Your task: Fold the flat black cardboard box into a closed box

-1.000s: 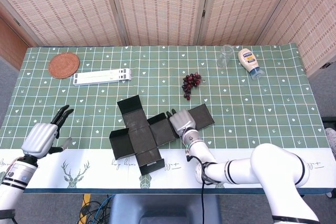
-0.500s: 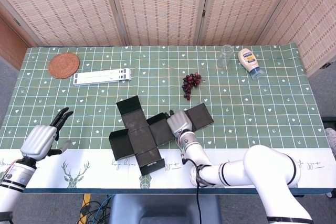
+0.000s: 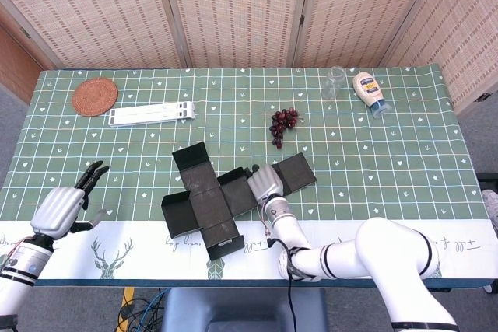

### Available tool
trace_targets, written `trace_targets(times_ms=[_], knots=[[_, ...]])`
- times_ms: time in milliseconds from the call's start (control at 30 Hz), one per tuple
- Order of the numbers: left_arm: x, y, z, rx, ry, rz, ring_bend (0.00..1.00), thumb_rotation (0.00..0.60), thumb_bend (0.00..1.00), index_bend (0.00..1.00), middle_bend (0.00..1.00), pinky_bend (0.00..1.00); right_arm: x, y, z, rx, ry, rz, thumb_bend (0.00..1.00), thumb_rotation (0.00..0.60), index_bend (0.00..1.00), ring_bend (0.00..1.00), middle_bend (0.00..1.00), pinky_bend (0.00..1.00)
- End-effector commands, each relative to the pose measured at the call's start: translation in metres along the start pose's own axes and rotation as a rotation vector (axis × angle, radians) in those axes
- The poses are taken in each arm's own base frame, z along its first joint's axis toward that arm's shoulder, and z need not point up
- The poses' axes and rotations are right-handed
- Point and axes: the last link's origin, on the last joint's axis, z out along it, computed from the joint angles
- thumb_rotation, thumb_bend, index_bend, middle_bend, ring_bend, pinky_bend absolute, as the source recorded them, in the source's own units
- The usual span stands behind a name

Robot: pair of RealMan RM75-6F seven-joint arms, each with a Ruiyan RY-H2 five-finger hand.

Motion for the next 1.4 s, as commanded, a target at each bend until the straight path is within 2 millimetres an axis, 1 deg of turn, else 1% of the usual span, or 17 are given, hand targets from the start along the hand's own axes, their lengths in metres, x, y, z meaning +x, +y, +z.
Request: trace_targets(times_ms=[33,167,233,333,467,600,733,867,1000,1067,1200,1267,1333,1400], knots=[[0.0,0.0,0.0,-0.002,-0.002,0.0,0.57,0.6,0.35,0.0,0.0,0.86,-0.001,-0.001,0.0,-0.007,0.002,-0.013,0.18,0.6,0.08,0.7,0.14,0.9],[0.0,0.001,0.0,-0.004,-0.003,-0.005,0.57,0.6,0.35,0.0,0.0,0.86,-0.001,-0.002,0.0,-0.012,0.013,-0.033,0.26,0.6,0.16,0.72,0.17,0.91],[0.0,0.001,0.0,-0.004,-0.003,-0.006,0.57,0.6,0.35,0.0,0.0,0.86,0.0,-0.002,-0.001,-0.015,0.02,-0.038,0.31,0.6,0.21,0.73,0.2,0.92],[0.0,0.001,0.0,-0.004,-0.005,-0.005,0.57,0.6,0.35,0.0,0.0,0.86,0.001,-0.002,-0.002,-0.017,0.03,-0.039,0.34,0.6,0.25,0.75,0.24,0.93],[-0.001,0.002,0.001,-0.005,-0.006,-0.005,0.57,0.6,0.35,0.0,0.0,0.86,0.001,0.0,-0.003,-0.019,0.045,-0.037,0.36,0.6,0.27,0.76,0.27,0.94],[-0.002,-0.001,0.003,-0.002,0.006,0.0,0.57,0.6,0.35,0.0,0.0,0.86,0.005,0.005,-0.006,-0.016,0.064,0.002,0.37,0.6,0.28,0.76,0.31,0.95],[-0.005,-0.008,0.007,-0.01,0.036,0.079,0.58,0.6,0.35,0.02,0.0,0.86,0.009,0.013,-0.012,-0.006,0.083,0.06,0.39,0.6,0.3,0.77,0.32,0.96],[-0.016,-0.013,0.011,-0.059,0.043,0.179,0.61,0.6,0.35,0.06,0.0,0.9,0.008,0.022,-0.015,-0.008,0.085,0.102,0.39,0.6,0.31,0.77,0.33,0.96],[-0.03,-0.018,0.02,-0.106,0.056,0.291,0.64,0.6,0.35,0.05,0.0,0.91,0.004,0.027,-0.016,-0.005,0.083,0.132,0.39,0.6,0.31,0.77,0.33,0.96],[-0.038,-0.019,0.025,-0.117,0.049,0.314,0.64,0.6,0.31,0.03,0.0,0.91,0.002,0.029,-0.017,-0.005,0.081,0.131,0.39,0.6,0.31,0.77,0.33,0.96],[-0.055,-0.018,0.041,-0.148,0.057,0.389,0.64,0.6,0.2,0.0,0.0,0.91,-0.002,0.032,-0.018,-0.005,0.08,0.132,0.39,0.6,0.31,0.77,0.33,0.96],[-0.063,-0.015,0.046,-0.153,0.062,0.377,0.63,0.6,0.16,0.0,0.0,0.91,-0.004,0.032,-0.019,-0.004,0.081,0.133,0.4,0.6,0.31,0.77,0.33,0.96],[-0.07,-0.013,0.05,-0.149,0.057,0.352,0.63,0.6,0.14,0.0,0.0,0.91,-0.005,0.033,-0.019,-0.002,0.083,0.136,0.4,0.6,0.31,0.77,0.34,0.96],[-0.075,-0.011,0.054,-0.154,0.059,0.367,0.63,0.6,0.13,0.0,0.0,0.91,-0.006,0.033,-0.02,-0.001,0.084,0.137,0.4,0.6,0.31,0.77,0.34,0.96]])
